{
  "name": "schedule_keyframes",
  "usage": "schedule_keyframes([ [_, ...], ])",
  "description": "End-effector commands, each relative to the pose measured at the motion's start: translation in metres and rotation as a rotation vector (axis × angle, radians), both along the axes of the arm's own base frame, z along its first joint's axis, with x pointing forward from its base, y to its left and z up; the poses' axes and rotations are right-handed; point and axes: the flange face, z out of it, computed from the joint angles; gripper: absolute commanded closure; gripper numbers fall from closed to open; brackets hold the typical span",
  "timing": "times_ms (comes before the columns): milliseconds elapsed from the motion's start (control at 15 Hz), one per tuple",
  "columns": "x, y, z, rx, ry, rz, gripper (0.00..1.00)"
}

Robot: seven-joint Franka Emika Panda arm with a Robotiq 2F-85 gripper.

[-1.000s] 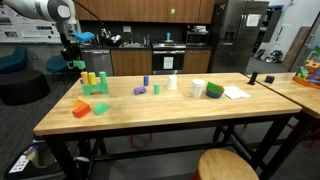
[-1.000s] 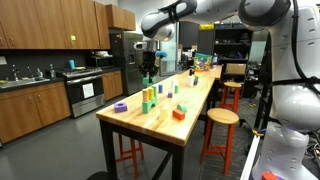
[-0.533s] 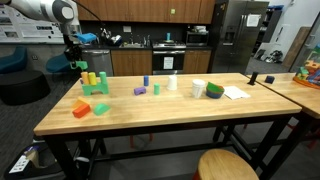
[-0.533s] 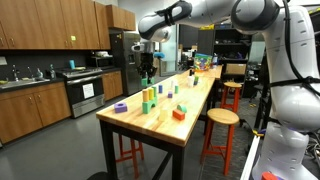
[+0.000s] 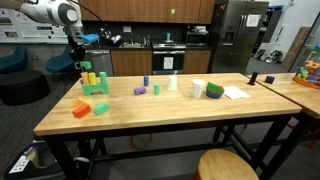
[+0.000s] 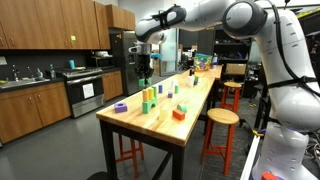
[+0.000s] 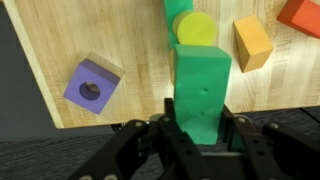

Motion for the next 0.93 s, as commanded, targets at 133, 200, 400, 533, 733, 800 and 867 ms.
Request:
schedule_keyframes([
  [133,0.013,0.002,0.002,-0.016,0.015,-0.003,0.84],
  [200,0.014,0.002,0.002,-0.015,0.016,-0.003,0.84],
  [400,0.016,-0.001,0.005,0.005,0.022,-0.003,0.84],
  [533,0.018,-0.006,0.006,0.012,0.021,-0.009,0.84],
  [733,0.019,-0.012,0.01,0.007,0.024,-0.015,0.84],
  [800,0.019,-0.013,0.009,-0.005,0.036,-0.018,0.84],
  [867,0.019,-0.013,0.007,-0.009,0.051,-0.015,0.84],
])
